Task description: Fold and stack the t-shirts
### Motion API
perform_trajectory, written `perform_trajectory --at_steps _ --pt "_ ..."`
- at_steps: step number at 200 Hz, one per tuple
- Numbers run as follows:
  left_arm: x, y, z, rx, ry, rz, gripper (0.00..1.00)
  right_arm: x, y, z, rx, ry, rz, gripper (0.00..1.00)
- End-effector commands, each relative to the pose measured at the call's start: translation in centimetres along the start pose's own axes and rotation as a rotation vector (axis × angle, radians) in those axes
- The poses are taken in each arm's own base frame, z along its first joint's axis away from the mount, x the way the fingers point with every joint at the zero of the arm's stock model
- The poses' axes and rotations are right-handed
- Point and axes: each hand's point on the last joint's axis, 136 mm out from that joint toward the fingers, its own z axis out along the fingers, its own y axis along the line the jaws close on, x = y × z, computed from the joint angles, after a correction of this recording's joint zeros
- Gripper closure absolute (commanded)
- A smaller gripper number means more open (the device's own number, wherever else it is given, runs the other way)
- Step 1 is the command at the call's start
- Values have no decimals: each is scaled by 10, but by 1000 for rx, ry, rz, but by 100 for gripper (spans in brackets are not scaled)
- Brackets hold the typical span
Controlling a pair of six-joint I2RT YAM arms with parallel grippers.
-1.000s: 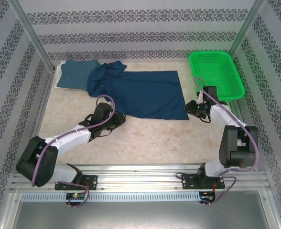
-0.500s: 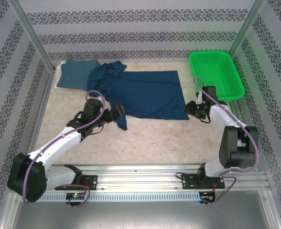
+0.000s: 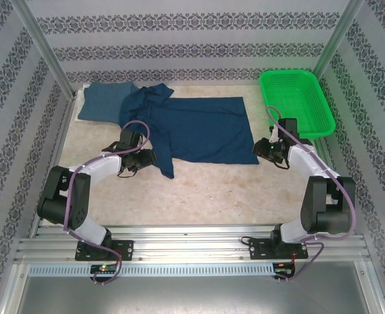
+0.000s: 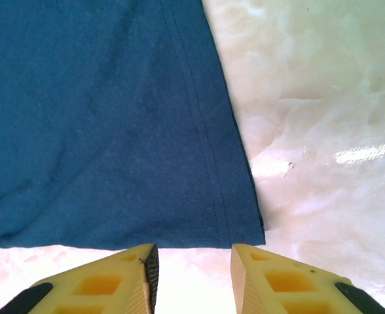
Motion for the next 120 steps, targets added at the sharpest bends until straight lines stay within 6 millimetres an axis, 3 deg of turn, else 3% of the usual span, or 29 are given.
perform_trajectory --at_steps 1,27,63,78,104,120 --pt "-17 -3 8 -1 -43 34 49 9 0 1 4 13 -14 64" --pt "-24 -5 25 -22 -16 41 52 11 -2 5 10 26 -9 65" --pt "-15 6 37 -67 33 35 57 16 -15 9 54 44 27 58" --pt "-8 6 44 -44 57 23 67 21 -20 13 55 67 60 57" --pt "2 10 47 -42 80 19 100 38 -25 21 48 114 105 52" --pt "-1 11 36 -45 47 30 100 49 -31 26 57 125 128 51"
